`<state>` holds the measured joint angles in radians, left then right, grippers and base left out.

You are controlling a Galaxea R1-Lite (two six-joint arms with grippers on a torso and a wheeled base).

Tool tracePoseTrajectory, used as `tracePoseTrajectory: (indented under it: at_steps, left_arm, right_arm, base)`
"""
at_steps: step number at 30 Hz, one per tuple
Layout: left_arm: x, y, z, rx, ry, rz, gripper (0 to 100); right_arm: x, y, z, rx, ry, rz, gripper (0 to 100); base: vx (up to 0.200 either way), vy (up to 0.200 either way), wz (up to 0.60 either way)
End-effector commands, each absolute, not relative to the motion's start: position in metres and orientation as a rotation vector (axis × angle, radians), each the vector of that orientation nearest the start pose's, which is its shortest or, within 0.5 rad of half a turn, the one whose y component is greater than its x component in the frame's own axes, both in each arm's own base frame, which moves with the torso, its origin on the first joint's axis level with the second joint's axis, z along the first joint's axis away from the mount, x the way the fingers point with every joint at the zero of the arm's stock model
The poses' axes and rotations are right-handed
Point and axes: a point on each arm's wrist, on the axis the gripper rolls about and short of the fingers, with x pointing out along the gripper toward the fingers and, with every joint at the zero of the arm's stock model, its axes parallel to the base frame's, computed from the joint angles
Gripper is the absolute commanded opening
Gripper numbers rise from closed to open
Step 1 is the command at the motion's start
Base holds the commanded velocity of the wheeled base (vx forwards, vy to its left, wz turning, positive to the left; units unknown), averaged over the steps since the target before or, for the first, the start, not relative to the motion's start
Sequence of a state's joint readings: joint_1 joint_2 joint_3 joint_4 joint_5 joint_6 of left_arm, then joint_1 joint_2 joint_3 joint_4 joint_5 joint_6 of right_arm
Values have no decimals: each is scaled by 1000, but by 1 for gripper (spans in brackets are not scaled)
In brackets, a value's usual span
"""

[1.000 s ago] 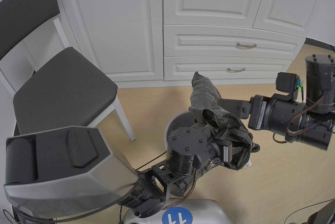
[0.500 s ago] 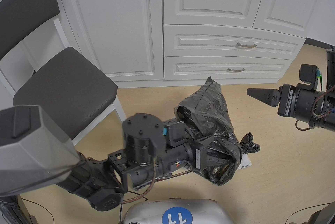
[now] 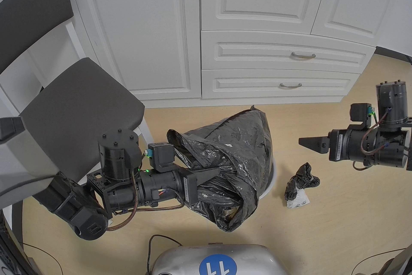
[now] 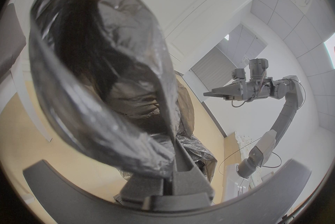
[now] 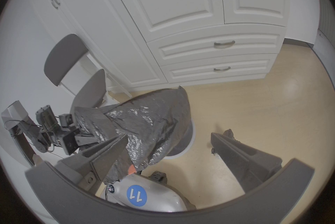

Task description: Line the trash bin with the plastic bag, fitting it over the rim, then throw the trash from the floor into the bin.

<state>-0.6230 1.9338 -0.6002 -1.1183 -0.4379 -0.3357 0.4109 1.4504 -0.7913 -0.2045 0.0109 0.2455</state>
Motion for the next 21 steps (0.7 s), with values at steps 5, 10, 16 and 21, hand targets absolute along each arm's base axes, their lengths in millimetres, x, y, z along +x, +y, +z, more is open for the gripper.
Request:
tracePoseTrajectory:
  at_steps: [5,10,16,21]
  left_arm:
    - [253,-190,106,-284,404,-1013,0]
    - [248,-195,114,-283,379,-1038,0]
    - [244,-193,116,-282,378,-1043,0]
    - [234,-193,111,-274,389,-1058,0]
  right_arm:
    - [283,111,162,171,529,317,0]
    - [324,124,155,239,530,330,0]
    - [378,140,115,352,595,273,0]
    - [403,161,88,476,628,240,0]
  base:
    - [0,0,0]
    - [0,0,0]
    - [0,0,0]
    - [0,0,0]
